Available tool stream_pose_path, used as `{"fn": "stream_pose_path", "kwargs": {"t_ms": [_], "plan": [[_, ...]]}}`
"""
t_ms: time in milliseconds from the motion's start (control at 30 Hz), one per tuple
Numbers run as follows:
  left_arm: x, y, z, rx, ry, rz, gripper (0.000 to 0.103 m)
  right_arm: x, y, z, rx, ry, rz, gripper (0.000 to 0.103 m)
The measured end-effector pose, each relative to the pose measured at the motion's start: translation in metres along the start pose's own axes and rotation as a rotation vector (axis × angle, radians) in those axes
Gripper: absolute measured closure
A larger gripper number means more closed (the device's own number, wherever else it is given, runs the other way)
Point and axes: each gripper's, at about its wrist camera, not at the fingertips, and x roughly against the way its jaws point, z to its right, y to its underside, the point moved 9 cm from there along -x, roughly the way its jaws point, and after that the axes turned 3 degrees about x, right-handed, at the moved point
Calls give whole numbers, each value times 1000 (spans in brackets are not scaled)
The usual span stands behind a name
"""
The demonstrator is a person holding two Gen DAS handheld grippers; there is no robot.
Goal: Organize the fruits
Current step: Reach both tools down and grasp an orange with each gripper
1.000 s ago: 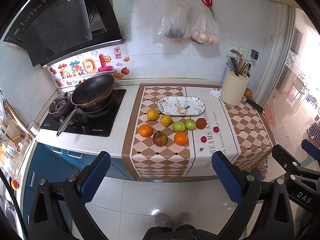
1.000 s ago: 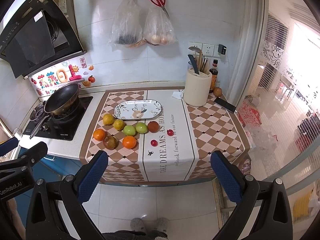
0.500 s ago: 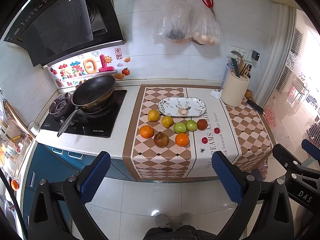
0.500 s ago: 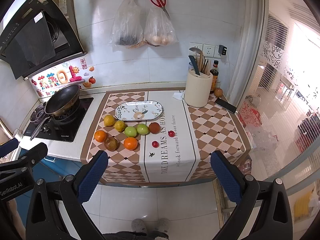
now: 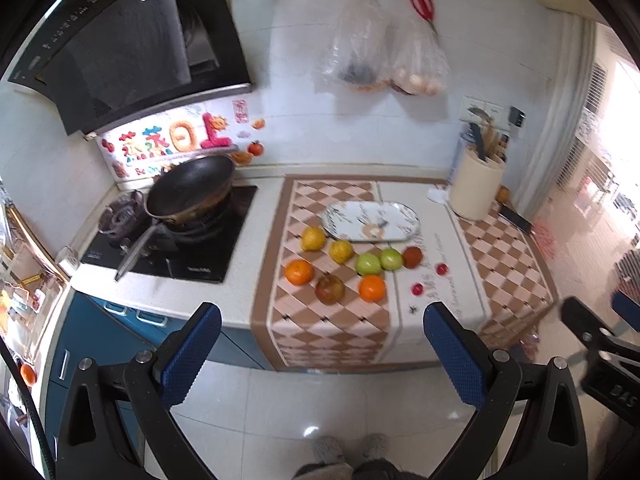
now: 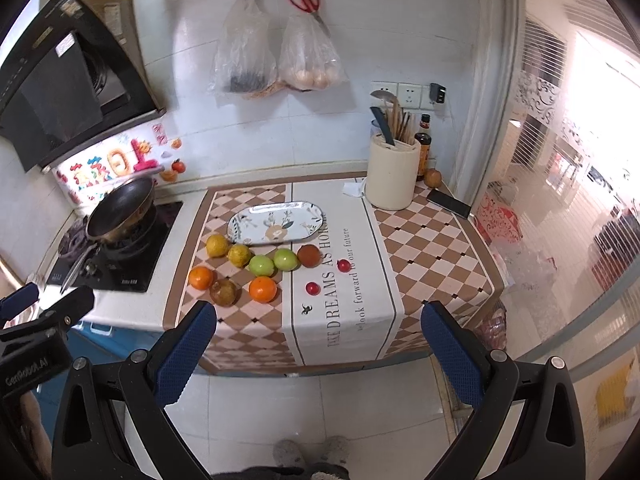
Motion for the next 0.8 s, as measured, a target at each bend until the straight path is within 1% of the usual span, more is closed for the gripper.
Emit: {"fn": "stream_pose_path", "kwargs": {"t_ms": [33, 67, 133, 200, 233, 267, 333, 367, 500, 567, 733, 767, 800], "plan": [[-4, -6, -4, 11, -15, 21, 0, -4, 0, -1, -7, -5, 11, 0], [-17, -13, -15, 14, -32, 30, 0, -12, 0, -5, -12, -21, 21, 0], [-39, -23, -34, 22, -79, 42, 0, -25, 3, -8, -27, -42, 11, 0], [-55, -22, -47, 20, -127, 40, 0, -49, 10, -11, -67, -66, -29, 0], [-68, -24, -53, 23, -142, 30, 0, -60, 14, -11, -82, -76, -48, 0], [-73, -19, -62, 28, -153, 26, 0, -75, 19, -13, -99, -86, -78, 0], [-97, -14, -74, 33, -183, -21, 0, -101, 27, -14, -123, -97, -128, 0], [-115, -11, -78, 42, -182, -63, 0, -117, 31, -17, -136, -111, -152, 0], [-161, 2, -99, 74, -191, -166, 0, -174, 41, -29, -133, -139, -222, 1], [-185, 8, -105, 88, -195, -224, 0, -210, 43, -42, -127, -174, -262, 3], [-264, 15, -106, 143, -149, -392, 0, -300, 46, -77, -106, -252, -382, 6], [-280, 15, -105, 157, -138, -422, 1, -321, 48, -84, -101, -267, -410, 6], [-294, 15, -104, 165, -135, -446, 3, -334, 49, -87, -99, -273, -430, 6]]}}
